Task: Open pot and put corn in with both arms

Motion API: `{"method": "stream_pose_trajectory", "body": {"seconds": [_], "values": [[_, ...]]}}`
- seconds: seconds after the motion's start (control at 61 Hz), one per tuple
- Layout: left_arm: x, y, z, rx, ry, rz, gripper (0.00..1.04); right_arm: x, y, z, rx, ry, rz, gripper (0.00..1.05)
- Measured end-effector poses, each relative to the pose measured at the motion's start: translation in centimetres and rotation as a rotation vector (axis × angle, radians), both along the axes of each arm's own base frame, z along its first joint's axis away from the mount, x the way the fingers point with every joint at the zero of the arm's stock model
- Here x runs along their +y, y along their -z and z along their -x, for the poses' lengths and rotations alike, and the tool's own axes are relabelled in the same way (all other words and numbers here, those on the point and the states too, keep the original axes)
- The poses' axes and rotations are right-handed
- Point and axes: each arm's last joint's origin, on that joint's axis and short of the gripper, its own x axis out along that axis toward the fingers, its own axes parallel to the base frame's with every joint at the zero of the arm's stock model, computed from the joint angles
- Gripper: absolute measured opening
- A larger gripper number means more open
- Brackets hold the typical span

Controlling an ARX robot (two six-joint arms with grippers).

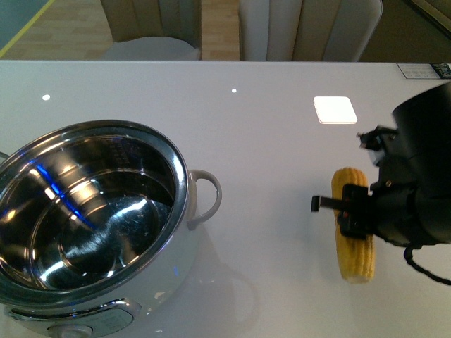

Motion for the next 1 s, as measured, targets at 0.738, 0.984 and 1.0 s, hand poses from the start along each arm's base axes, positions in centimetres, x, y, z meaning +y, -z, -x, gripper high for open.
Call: {"method": "stream_pose_trajectory", "body": {"seconds": [0.738,0.984,1.0], "values": [[0.0,0.0,0.0,0.0,0.0,0.0,0.98,13.2,-13.0,-2.0,-0.218,-0.221,-0.389,0.18],[0.0,0.0,0.0,0.0,0.0,0.0,0.98,16.8,-11.8,-1.6,-0.135,-0.238,-0.44,0.17],[0.0,0.0,0.0,0.0,0.0,0.0,0.98,17.0,-11.8,-1.5,-0.132,-0.238,-0.441,0.17]]}}
